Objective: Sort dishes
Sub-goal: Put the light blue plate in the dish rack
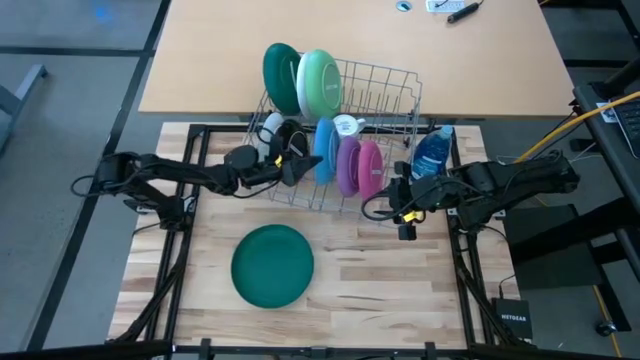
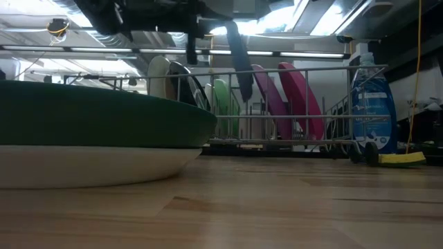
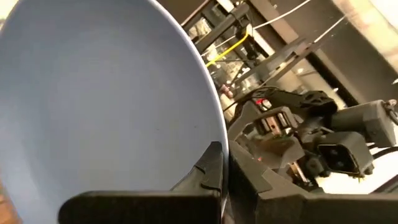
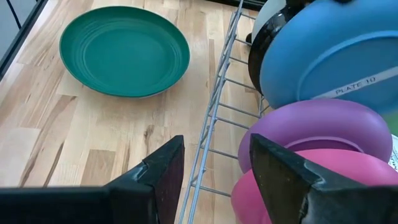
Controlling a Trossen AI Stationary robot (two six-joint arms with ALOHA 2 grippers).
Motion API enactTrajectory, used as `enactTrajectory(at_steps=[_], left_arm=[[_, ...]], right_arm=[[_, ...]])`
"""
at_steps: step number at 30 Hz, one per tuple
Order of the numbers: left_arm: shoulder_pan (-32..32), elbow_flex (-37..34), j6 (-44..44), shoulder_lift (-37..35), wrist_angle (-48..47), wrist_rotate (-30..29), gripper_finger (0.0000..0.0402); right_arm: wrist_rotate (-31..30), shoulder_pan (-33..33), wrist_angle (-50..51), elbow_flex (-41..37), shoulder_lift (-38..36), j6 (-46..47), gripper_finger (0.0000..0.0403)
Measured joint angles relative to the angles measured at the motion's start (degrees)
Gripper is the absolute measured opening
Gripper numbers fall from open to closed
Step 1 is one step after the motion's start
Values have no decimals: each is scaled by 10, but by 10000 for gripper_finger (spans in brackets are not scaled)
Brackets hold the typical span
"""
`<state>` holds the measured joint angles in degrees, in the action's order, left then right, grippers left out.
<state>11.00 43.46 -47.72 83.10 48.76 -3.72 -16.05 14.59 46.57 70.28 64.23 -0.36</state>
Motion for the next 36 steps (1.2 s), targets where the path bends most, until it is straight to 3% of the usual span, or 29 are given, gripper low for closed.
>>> enactTrajectory(at_steps=[11, 20, 36], left_arm=[[19, 0, -25, 58, 10, 0, 0], [23, 2, -5, 57, -29, -9, 2], [24, 0, 58, 58, -35, -14, 60]], right_arm=[[1, 0, -2, -2, 0, 0, 186], [2, 0, -1, -26, 0, 17, 186], [-6, 0, -34, -54, 0, 30, 186]])
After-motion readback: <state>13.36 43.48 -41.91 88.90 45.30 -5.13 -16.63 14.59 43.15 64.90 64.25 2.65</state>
